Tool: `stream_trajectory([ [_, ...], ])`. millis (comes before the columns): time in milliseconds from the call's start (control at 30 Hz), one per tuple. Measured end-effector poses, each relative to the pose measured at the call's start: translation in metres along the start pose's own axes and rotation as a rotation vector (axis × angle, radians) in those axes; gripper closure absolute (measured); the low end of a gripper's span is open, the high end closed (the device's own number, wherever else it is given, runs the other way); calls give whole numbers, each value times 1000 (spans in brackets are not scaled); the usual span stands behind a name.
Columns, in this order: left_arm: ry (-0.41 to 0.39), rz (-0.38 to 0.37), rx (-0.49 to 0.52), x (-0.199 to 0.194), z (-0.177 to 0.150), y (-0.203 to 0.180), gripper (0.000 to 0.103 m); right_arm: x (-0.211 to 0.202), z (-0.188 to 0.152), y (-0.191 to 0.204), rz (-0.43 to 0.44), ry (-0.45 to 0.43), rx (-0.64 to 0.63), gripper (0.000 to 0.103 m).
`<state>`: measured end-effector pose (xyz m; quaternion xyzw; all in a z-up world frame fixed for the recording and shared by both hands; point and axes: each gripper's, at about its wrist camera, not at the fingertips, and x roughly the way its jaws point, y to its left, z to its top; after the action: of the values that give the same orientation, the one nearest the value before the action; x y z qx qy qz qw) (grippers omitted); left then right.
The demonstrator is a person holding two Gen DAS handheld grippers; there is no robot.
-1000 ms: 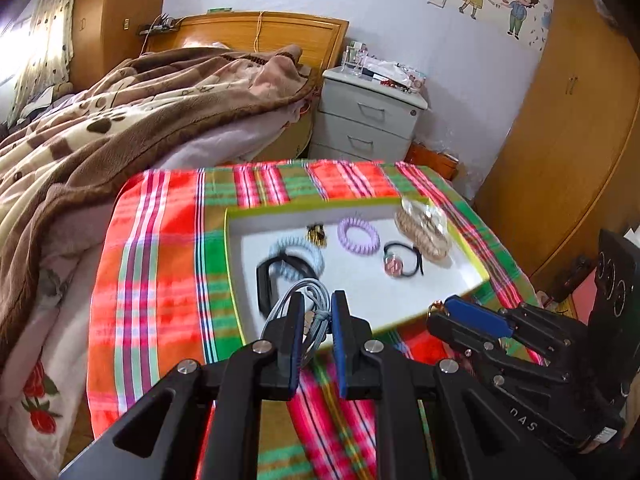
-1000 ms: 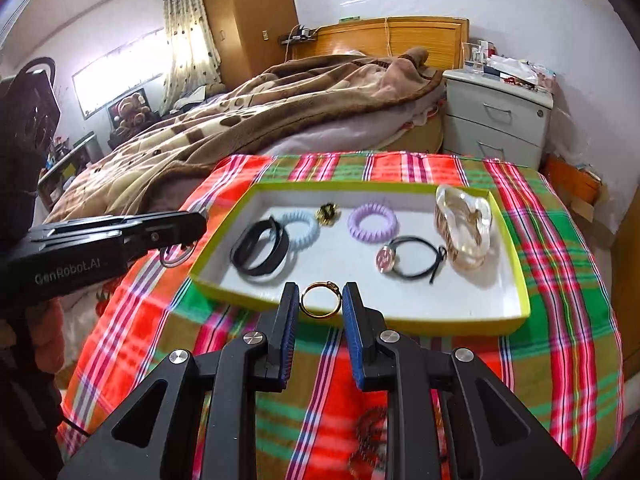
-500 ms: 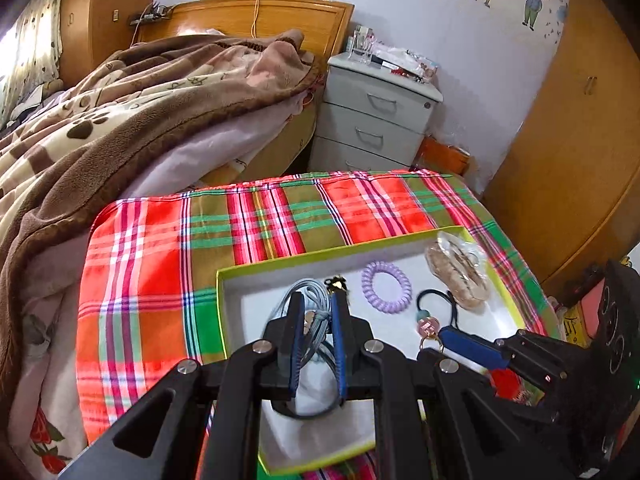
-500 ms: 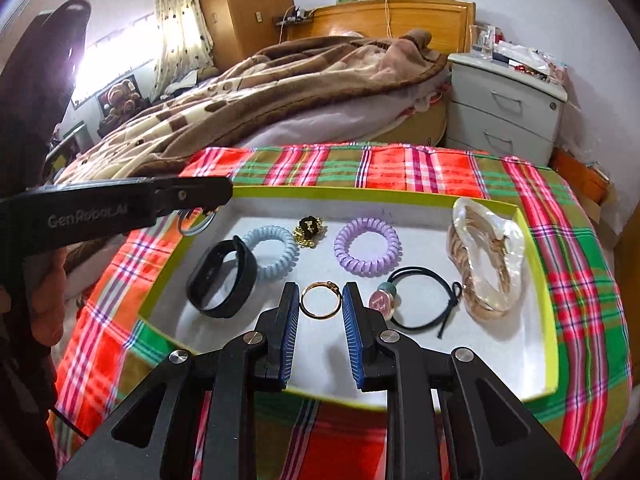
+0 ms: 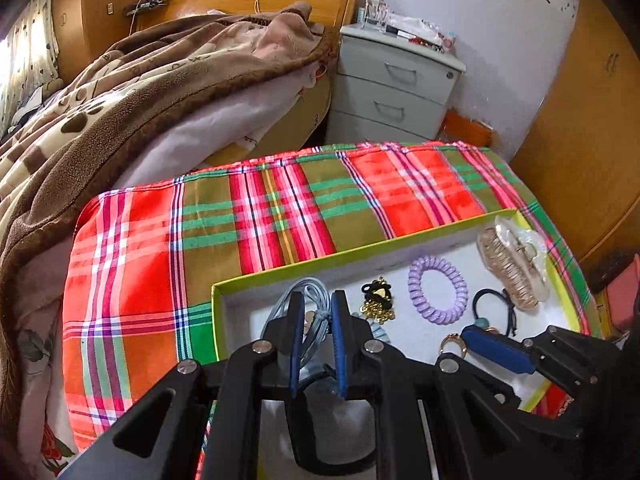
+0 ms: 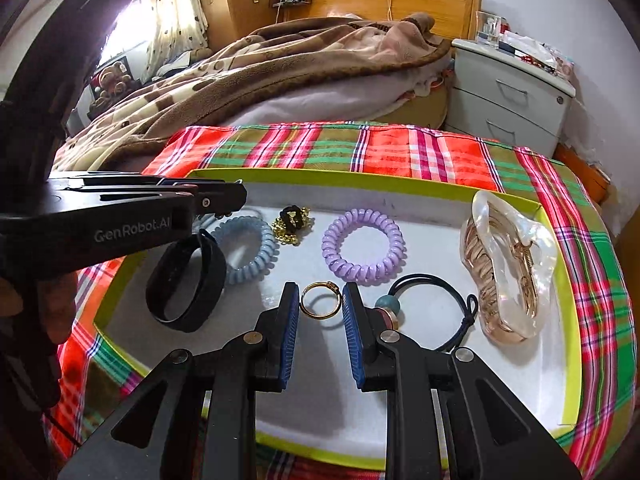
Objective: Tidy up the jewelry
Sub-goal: 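Carry the ring and cord into the tray and open both grippers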
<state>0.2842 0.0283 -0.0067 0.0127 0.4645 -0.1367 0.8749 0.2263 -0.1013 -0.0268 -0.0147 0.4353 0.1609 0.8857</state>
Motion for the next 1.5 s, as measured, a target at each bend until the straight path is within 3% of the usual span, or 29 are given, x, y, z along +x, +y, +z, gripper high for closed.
stream_trajectory([
  [733, 33, -19, -27, 10, -1, 2, 88, 4, 1, 4, -18, 2, -28, 80],
  [867, 42, -15, -35, 12, -1, 3, 82, 5, 2, 4, -25, 3, -33, 79],
  [967, 41, -12, -34, 11, -2, 2, 81, 5, 2, 4, -22, 3, -29, 70],
  [1500, 13, -29, -47, -10, -5, -1, 68, -18, 0, -1, -20, -45, 2, 66],
])
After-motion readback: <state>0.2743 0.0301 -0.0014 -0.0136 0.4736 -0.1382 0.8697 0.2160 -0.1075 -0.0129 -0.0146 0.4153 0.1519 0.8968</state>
